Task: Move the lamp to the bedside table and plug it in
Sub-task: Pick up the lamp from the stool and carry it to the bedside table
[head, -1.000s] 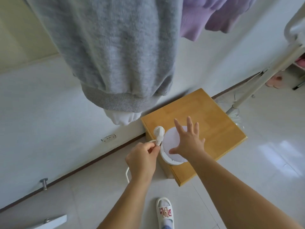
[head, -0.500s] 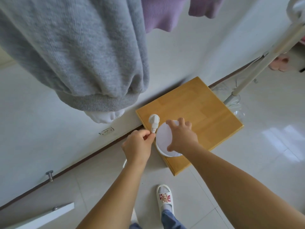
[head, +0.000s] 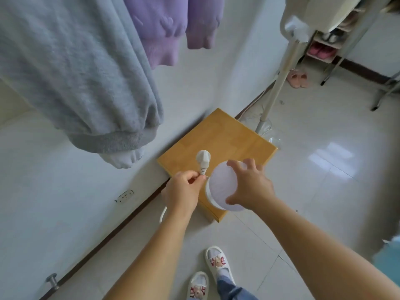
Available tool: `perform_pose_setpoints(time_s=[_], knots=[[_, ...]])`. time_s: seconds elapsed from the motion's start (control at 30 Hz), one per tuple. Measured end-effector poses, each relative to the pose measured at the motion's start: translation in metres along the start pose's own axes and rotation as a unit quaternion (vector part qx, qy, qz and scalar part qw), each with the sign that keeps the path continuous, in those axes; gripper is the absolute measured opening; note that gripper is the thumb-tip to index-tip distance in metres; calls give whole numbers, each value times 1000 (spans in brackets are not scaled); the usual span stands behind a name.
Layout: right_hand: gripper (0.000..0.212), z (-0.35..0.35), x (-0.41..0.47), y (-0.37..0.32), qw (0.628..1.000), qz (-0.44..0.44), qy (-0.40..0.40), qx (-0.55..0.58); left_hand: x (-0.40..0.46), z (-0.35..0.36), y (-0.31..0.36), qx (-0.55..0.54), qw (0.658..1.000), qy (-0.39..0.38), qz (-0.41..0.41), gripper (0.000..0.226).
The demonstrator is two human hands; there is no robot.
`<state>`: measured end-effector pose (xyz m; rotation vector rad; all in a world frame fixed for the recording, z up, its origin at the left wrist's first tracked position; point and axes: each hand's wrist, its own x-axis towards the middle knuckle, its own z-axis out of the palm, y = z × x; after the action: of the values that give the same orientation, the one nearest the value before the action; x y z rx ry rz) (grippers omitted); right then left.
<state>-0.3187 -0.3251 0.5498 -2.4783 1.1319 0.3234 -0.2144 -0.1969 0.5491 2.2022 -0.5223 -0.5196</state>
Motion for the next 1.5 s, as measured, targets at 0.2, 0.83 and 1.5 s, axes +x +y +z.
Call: perform_pose_setpoints(time_s=[0.2,0.83,1.5], knots=[[94,-20,-67,18,994,72,64,55,-23,-10,35,-55,995,-37,80,12],[97,-38,-292,220,908,315,225,158,-199,137,197,-131,918,-280,248,13],[92,-3,-707,539,686,617,339,184,-674,432,366,-130,738,-563,350,10]])
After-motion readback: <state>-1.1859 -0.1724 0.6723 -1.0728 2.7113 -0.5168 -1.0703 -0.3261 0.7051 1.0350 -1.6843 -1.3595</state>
